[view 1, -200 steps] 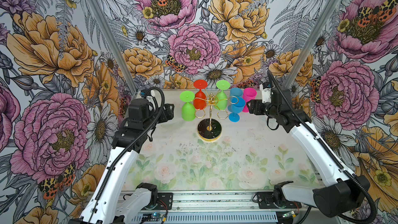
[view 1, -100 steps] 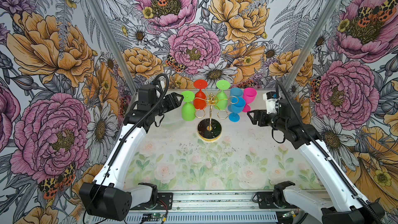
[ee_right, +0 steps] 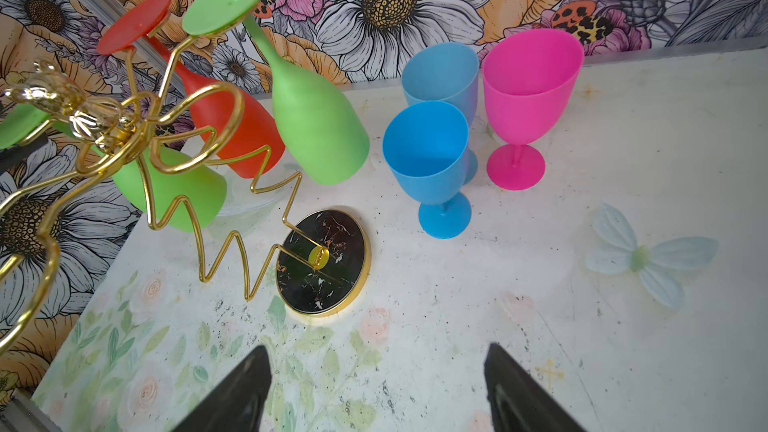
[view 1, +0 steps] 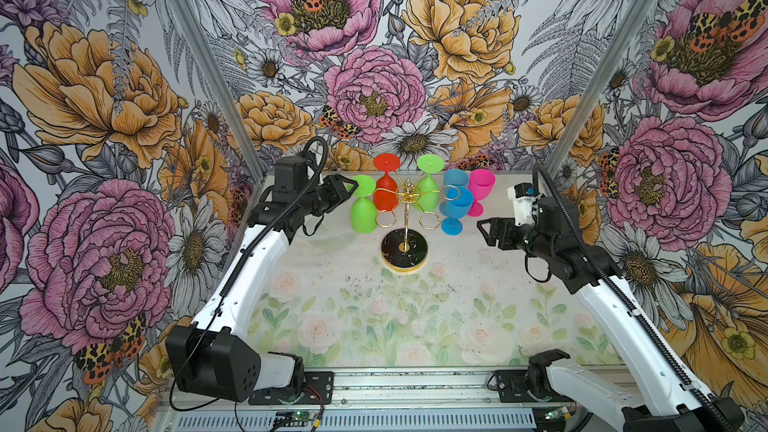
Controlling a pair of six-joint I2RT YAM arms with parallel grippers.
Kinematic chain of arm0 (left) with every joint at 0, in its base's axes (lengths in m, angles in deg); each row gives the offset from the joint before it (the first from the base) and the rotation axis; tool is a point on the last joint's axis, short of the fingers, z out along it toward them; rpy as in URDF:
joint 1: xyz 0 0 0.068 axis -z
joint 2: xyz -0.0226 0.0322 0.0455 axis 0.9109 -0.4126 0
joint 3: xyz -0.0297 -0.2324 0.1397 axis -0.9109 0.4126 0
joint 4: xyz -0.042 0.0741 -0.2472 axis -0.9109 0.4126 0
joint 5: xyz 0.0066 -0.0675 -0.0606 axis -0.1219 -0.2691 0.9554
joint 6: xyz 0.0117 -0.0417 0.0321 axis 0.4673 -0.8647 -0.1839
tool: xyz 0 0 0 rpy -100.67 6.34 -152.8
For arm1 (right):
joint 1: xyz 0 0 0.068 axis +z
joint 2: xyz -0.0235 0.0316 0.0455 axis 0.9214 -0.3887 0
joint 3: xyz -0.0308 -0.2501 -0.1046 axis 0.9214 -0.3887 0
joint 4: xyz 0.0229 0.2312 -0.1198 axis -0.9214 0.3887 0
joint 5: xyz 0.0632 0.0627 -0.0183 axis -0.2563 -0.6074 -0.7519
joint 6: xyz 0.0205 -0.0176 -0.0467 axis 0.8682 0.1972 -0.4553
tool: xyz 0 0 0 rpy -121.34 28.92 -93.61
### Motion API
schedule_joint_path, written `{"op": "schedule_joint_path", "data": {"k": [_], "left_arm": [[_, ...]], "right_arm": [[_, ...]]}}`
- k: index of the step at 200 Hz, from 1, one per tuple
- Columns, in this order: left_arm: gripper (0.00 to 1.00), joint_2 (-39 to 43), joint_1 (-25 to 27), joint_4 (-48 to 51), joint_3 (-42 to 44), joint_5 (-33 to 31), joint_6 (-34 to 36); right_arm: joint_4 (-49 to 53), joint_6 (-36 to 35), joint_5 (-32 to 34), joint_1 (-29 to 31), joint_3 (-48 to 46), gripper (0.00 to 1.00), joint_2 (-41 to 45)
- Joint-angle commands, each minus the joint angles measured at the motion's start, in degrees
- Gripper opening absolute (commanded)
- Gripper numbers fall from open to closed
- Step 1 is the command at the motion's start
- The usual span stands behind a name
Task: Take the wine glass off the wine glass rack
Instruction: 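Withdraw the right gripper while the left gripper moves toward the green glasses on the rack, then close the left gripper on the nearer green glass's foot on the rack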
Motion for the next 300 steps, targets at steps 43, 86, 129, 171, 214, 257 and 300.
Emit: {"op": "schedule_joint_path", "data": {"k": [43,86,129,171,214,257,300], "left_arm": [[0.41,-0.8,-0.6,-1.7,-1.8,3.2,-3.1],[0.28,-0.5,-1.1,-1.7,-1.5,3.9,-4.1],[0.23,0.2,-1.5,-1.8,-1.2,4.2,-4.3],[0.15,0.7,-1.7,-2.0,-0.9,4.6,-4.7],[0.09,0.9,-1.7,-2.6,-0.9,5.3,-5.4],[0.05,1.1,-1.7,-3.2,-1.1,6.7,-6.8],[0.0,1.2,-1.7,-4.2,-1.2,8.7,-8.5]], "right_arm": [[-1.0,0.4,-0.5,0.0,-0.4,0.81,1.3],[-1.0,0.4,-0.2,0.0,-0.4,0.81,1.1],[-1.0,0.6,-0.2,0.1,-0.4,0.81,1.1],[-1.0,0.7,0.0,0.1,-0.4,0.81,1.1],[-1.0,0.6,0.1,0.0,-0.3,0.81,1.1],[-1.0,0.5,0.1,0.0,-0.5,0.81,1.1],[-1.0,0.5,0.2,0.0,-0.4,0.81,1.0]]}}
